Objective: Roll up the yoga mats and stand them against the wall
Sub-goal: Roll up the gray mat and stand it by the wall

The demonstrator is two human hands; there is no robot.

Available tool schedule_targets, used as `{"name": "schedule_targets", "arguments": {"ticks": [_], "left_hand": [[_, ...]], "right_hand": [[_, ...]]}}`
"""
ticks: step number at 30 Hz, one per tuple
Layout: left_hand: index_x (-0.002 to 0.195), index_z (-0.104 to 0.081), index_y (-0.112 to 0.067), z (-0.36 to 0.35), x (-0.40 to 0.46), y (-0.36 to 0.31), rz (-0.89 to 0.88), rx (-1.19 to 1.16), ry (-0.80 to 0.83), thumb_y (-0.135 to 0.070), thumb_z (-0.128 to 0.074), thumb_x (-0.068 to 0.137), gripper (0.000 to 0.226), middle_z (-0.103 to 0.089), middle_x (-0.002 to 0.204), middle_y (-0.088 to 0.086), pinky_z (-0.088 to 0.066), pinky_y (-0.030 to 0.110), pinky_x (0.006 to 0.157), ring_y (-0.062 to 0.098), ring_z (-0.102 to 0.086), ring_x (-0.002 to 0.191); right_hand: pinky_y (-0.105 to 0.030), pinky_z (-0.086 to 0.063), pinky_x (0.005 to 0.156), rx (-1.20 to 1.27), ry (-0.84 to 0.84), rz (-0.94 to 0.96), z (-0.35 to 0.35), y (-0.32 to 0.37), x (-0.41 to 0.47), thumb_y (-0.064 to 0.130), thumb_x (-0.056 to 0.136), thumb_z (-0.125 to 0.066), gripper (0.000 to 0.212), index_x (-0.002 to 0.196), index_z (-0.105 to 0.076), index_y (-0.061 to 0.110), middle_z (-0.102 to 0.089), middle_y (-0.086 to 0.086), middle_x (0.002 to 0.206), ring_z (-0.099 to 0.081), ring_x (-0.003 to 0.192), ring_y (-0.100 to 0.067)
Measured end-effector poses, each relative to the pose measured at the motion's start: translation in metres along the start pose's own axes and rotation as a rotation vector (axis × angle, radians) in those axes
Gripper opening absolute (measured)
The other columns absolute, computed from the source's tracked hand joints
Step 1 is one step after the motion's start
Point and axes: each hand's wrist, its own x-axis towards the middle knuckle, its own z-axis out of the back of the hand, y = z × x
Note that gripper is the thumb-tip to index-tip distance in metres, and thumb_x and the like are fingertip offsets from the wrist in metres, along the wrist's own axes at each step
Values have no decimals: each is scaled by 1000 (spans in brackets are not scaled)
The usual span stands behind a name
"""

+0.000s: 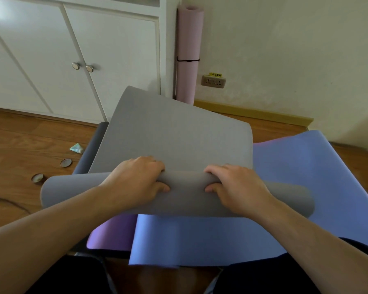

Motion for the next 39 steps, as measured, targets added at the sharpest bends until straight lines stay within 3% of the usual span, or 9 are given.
{"name": "schedule_targets", "arguments": {"ticks": [4,7,11,17,22,27,31,35,39], "left_hand": [[112,-49,-20,-8,-1,-5,-41,56,33,-47,-48,107,27,-63,116,1,-45,36,85,25,-63,106],[109,-43,-21,-10,-6,-3,-93,68,72,-51,-44,108,29,-63,114,0,-47,36,85,23,-64,101],[113,-42,-26,-8,-7,0,-155,72,113,-75,-46,97,52,-61,112,-6,-49,33,87,15,-62,97],[117,-42,-26,-13,-5,5,-156,114,149,-79,-56,89,62,-64,113,-5,-53,37,89,18,-64,99],[110,-46,-30,-9,-11,2,-168,106,199,-60,-71,85,46,-62,101,-8,-54,37,79,15,-62,88],[102,-50,-28,-2,-10,-2,-157,86,187,-48,-68,89,29,-58,95,-6,-53,36,71,18,-61,83],[103,-47,-29,6,-12,-4,-192,97,125,-50,-69,85,35,-61,95,-9,-51,36,71,17,-61,84],[114,-42,-25,2,-10,-4,-128,250,84,-62,-69,87,54,-66,106,-5,-45,36,70,24,-67,95],[118,-46,-26,-13,-9,1,-16,260,74,-68,-66,90,54,-64,114,-2,-38,36,73,25,-66,105]], "right_hand": [[-47,-50,81,-138,83,35,-2,3,0,43,110,-44,20,117,-43,24,-63,-4,113,-62,98,-29],[-45,-49,81,-116,137,66,2,3,-6,53,108,-41,26,114,-39,27,-61,-1,112,-60,93,-25],[-41,-53,82,-96,170,65,8,2,-7,78,94,-50,51,113,-37,33,-61,5,109,-60,91,-18],[-38,-49,73,-89,204,79,4,6,-9,75,83,-70,63,111,-35,31,-63,6,104,-61,86,-18],[-40,-42,70,-86,202,90,-5,4,-11,60,97,-63,44,99,-33,28,-66,-1,102,-64,92,-28],[-37,-40,70,-132,181,24,-2,8,-14,54,91,-73,45,100,-38,27,-62,1,105,-62,95,-26],[-37,-42,73,-170,185,-8,-1,7,-20,41,97,-70,32,104,-43,26,-64,-2,113,-64,102,-28],[-37,-47,70,-97,173,-13,-2,0,-23,27,97,-66,22,95,-45,32,-67,1,102,-65,90,-26],[-39,-47,71,-147,134,0,-3,0,-17,34,97,-67,16,101,-51,31,-68,3,104,-66,96,-25]]}}
